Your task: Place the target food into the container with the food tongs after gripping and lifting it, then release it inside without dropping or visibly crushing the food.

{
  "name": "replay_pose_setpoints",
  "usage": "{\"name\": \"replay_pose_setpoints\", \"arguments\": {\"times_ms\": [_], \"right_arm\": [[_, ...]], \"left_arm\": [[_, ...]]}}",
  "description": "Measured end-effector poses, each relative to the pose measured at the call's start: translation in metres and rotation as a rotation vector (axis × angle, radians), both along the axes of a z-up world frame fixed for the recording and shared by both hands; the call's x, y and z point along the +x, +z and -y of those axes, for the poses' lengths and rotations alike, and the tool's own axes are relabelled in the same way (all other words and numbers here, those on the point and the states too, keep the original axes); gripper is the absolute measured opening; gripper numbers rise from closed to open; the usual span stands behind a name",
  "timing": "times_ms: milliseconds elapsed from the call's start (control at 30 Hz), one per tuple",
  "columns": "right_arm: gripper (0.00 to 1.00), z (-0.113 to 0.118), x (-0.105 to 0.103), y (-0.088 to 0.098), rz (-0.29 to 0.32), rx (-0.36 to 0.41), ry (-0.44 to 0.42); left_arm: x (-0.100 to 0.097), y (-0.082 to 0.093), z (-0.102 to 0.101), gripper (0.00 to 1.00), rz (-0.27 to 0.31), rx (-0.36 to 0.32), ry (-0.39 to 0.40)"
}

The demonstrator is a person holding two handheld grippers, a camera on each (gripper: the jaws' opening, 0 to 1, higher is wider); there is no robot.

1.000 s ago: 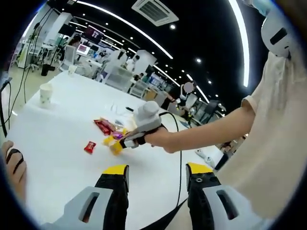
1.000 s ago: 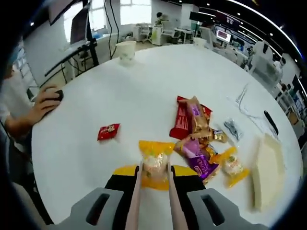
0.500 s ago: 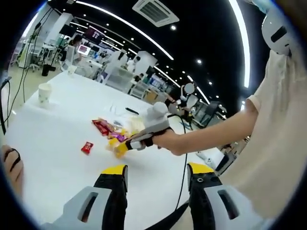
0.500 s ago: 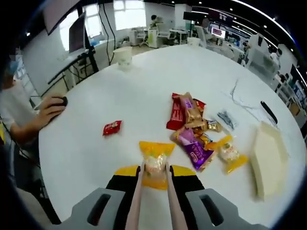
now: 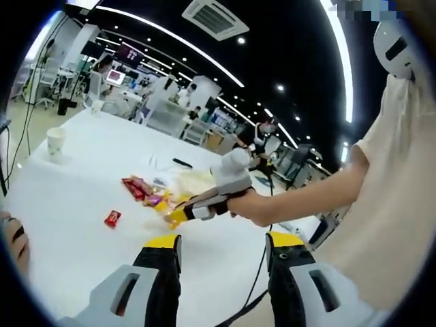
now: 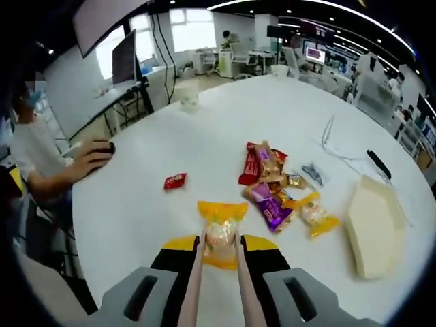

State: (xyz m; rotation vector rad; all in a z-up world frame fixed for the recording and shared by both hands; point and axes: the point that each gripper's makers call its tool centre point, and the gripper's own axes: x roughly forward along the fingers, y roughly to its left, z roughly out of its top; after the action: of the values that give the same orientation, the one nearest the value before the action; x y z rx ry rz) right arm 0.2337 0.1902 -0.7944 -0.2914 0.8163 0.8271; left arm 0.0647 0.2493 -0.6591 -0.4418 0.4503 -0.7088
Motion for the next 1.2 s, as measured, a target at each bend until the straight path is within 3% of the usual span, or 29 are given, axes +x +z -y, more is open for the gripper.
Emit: {"name": "replay_pose_setpoints", "arguments": {"times_ms": [267, 533, 567, 633, 800, 1200], "right_arm": [[0.22, 0.001, -0.012, 0.016, 0.021, 0.054, 0.026], [0.22, 0.012, -0.005, 0.036, 0.063, 0.089, 0.022], [0.22, 0.013, -0.004, 0.039, 0.109, 0.053, 0.077], [0.22, 0.012, -0.008, 0.043, 0.126, 0.048, 0.111], [0.21, 0.018, -0.002, 0.051, 0.109, 0.104, 0.056], [0.20, 0.040, 0.015, 0.061, 0.127, 0.129, 0.007]], "left_arm": [[-0.007, 0.008, 0.027, 0.49, 0.015, 0.007, -0.011], [-0.004, 0.012, 0.035, 0.49, 0.024, 0.010, -0.006], [-0.003, 0.012, 0.036, 0.49, 0.025, 0.013, -0.009], [-0.002, 0.013, 0.038, 0.49, 0.028, 0.020, -0.012], [0.003, 0.019, 0.045, 0.48, 0.038, 0.027, -0.015], [0.004, 0.022, 0.061, 0.48, 0.040, 0.039, -0.035]]}}
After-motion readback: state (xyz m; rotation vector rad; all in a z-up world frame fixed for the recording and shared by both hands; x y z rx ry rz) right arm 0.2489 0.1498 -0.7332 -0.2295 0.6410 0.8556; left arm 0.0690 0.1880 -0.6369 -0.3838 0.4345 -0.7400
